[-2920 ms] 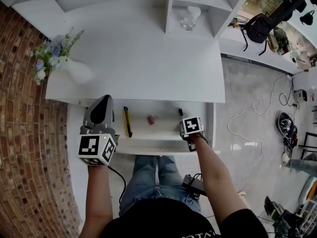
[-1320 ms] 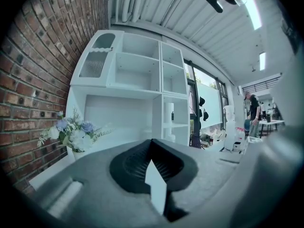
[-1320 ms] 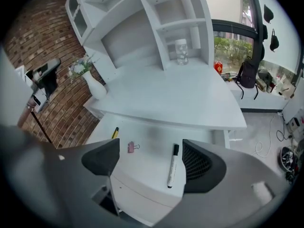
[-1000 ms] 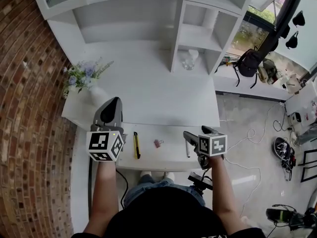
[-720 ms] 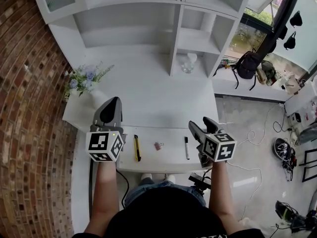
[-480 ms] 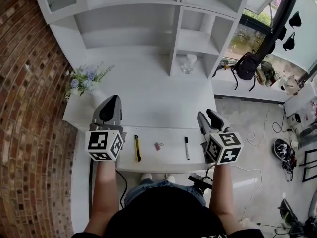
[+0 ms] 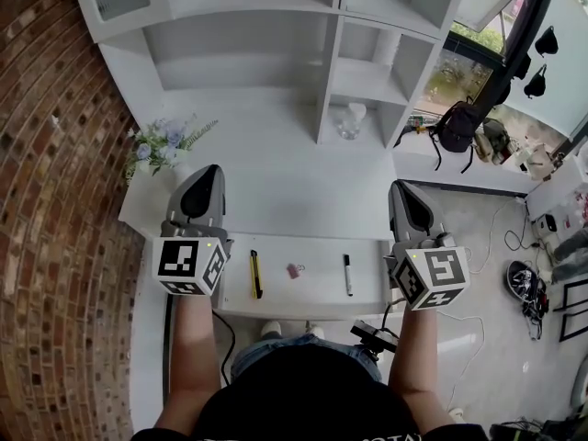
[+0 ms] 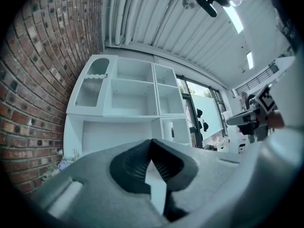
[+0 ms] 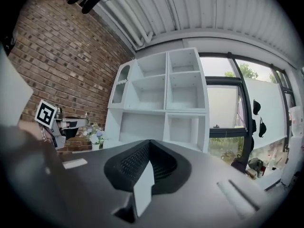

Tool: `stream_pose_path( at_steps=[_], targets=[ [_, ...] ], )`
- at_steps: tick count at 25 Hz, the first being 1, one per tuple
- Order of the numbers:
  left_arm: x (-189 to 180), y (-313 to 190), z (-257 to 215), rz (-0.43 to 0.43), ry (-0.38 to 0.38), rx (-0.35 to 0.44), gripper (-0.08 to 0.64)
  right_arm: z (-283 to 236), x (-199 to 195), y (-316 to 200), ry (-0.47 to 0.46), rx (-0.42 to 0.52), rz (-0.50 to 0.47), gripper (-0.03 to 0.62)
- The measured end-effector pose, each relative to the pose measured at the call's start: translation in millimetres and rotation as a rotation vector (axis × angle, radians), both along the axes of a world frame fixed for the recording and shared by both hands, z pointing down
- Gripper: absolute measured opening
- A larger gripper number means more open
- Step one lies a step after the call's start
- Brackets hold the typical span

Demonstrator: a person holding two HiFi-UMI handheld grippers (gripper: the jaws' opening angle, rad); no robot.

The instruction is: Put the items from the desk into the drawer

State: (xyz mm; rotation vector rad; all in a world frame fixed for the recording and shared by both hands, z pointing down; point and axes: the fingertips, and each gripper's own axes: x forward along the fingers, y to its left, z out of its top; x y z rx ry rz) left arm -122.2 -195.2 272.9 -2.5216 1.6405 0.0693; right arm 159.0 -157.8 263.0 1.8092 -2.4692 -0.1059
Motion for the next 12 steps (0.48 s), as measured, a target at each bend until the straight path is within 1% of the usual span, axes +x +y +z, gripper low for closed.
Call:
stream_pose_path(
  at_steps=[4,8,12],
  targets=[
    [1,5,-17,0.051,-0.022,0.042,-0.002,-25,-6,9,0.015,0.066,-0.017,0.011],
    [-3,8,-38,0.028,-0.024,0.090,-0.002,-44,-12,14,0.055,0.127,-0.028,0.011],
    [-2,9,-47,0.025,-0.030,0.114,-0.002,-49,-15,15,0.071,0.151,-0.022,0.011]
  ],
)
